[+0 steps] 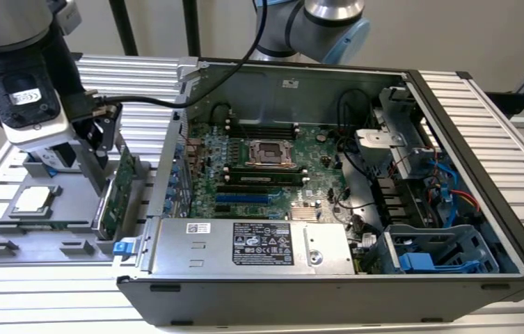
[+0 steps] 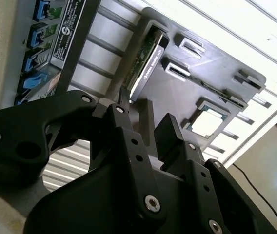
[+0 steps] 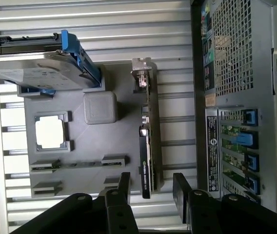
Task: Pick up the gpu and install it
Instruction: 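Pick up the gpu and move the gpu toward the slot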
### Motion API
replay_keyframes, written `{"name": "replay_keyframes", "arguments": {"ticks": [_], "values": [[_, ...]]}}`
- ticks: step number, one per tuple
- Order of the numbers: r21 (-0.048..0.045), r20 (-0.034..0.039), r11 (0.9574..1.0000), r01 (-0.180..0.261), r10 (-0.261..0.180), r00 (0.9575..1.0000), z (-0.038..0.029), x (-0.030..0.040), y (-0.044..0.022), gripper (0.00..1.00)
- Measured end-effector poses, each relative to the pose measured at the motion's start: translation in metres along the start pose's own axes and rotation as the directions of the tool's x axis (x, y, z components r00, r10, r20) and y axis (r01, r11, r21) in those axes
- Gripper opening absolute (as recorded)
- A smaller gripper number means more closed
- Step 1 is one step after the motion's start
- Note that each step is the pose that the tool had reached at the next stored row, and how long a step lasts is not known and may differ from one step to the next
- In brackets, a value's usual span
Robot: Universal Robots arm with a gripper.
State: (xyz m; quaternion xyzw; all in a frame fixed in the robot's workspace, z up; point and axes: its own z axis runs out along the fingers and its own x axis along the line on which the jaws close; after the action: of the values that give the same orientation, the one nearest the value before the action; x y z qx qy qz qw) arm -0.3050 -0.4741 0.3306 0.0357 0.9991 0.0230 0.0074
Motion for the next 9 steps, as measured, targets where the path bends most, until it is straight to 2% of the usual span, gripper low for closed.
{"name": "replay_keyframes", "arguments": {"ticks": [9], "values": [[0.0001,0.0,1.0,0.0,0.0,1.0,0.0036,0.0002,-0.0001,1.0]]}}
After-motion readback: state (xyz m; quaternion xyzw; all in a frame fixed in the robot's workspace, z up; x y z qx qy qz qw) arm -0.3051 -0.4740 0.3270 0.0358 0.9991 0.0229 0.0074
